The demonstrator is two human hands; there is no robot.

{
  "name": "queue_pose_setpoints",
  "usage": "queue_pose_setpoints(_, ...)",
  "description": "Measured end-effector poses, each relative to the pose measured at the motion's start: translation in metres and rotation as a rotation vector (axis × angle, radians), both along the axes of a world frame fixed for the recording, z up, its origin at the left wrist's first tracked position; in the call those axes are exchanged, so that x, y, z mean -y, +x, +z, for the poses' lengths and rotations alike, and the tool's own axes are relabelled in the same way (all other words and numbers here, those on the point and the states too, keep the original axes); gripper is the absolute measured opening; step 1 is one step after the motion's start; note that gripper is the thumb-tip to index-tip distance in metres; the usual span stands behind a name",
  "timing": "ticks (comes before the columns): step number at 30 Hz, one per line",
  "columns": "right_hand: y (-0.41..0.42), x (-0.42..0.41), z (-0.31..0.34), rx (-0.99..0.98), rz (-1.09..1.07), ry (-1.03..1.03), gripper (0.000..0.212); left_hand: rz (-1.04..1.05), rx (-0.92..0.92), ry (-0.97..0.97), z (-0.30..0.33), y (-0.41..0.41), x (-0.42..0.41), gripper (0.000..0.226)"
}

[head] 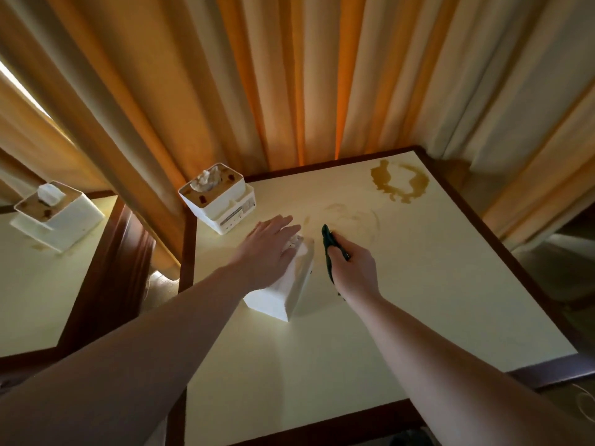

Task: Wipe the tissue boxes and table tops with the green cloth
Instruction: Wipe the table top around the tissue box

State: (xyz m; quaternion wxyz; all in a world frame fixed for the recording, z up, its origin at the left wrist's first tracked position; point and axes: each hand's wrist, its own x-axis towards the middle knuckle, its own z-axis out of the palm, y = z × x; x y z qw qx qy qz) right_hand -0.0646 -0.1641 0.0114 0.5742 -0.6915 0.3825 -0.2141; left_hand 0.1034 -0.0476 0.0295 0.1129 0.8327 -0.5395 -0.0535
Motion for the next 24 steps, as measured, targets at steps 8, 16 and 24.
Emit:
queue_pose_setpoints(8, 0.048, -0.015, -0.045, 0.150, -0.121, 0.195, 0.048, 0.012, -0.043, -0.090, -0.025, -0.001, 0.011, 0.046)
queue_pose_setpoints(16, 0.053, -0.048, -0.099, 0.154, -0.190, 0.471, 0.048, 0.019, -0.022, -0.170, -0.026, -0.003, 0.011, 0.035)
queue_pose_setpoints(24, 0.020, -0.108, -0.098, 0.208, -0.168, 0.496, 0.057, 0.045, -0.027, -0.186, -0.026, -0.005, 0.010, 0.034)
